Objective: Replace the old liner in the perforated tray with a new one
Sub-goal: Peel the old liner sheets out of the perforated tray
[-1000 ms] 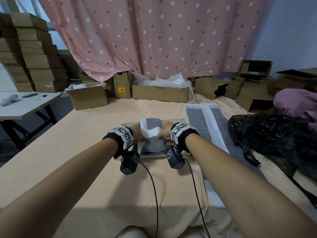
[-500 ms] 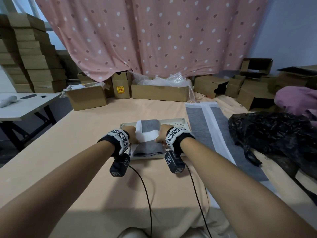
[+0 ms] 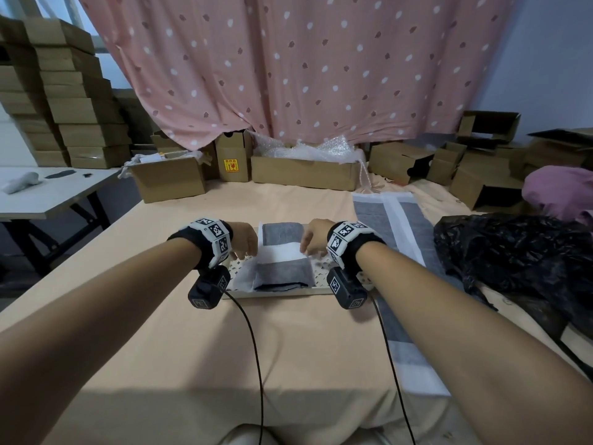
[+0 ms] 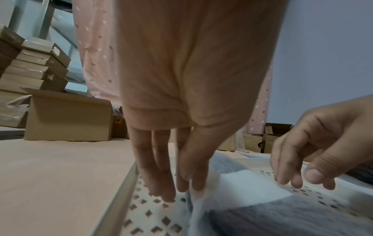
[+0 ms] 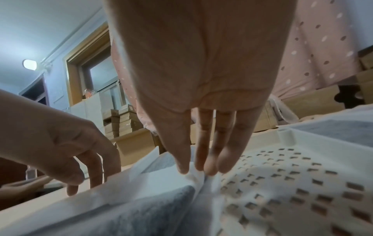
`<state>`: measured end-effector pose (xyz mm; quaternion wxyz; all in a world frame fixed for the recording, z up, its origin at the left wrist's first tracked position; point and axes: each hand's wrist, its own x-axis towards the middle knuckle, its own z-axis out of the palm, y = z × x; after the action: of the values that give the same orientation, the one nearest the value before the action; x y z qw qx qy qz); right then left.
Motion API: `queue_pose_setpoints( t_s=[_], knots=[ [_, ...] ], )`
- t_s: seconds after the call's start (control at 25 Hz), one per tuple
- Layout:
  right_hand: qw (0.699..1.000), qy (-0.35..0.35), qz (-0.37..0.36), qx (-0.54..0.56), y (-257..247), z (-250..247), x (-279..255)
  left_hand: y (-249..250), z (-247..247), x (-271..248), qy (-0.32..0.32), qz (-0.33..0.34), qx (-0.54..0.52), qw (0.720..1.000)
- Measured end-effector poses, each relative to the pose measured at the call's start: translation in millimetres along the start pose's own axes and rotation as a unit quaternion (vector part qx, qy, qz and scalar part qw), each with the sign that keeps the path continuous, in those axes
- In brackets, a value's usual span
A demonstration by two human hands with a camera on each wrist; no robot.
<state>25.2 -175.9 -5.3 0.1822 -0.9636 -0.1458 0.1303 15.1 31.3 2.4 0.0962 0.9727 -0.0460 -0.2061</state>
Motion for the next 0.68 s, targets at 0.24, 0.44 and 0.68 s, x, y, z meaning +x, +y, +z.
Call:
queue_pose_setpoints(
  t_s=[0.24, 0.44, 0.68],
  knots=[
    [0.999, -0.035, -0.011, -0.028, -1.6, 19.7, -0.5, 2.1, 11.9, 6.1, -0.013, 0.034, -0.061, 0.997],
    [0.996, -0.053, -0.025, -0.074, -9.2, 26.7, -2.8, 4.0, 6.4, 12.6, 0.016, 0.004, -0.080, 0.997],
    [0.997, -0.048, -0.018, -0.051, -7.8, 29.9, -5.3, 15.6, 24.9, 9.2, 0.001, -0.060, 0.150, 0.987]
  ],
)
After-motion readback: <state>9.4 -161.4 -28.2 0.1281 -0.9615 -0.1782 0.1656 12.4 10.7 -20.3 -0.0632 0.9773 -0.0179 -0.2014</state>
